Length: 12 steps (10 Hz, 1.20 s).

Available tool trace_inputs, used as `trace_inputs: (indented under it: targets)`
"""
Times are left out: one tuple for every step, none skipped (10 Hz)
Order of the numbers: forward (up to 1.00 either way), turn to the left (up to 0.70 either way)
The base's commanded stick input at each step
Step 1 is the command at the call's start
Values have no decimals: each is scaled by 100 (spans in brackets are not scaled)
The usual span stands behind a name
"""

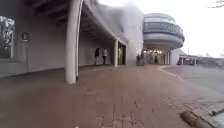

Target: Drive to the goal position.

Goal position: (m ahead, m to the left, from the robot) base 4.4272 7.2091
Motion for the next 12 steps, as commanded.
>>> trace_inputs:
  targets:
    - [70, 5]
    - [70, 5]
    - [70, 5]
    - [70, 5]
    - [70, 5]
    - [70, 5]
    - [70, 5]
    - [70, 5]
    - [70, 5]
    - [70, 5]
    - [70, 5]
    - [70, 5]
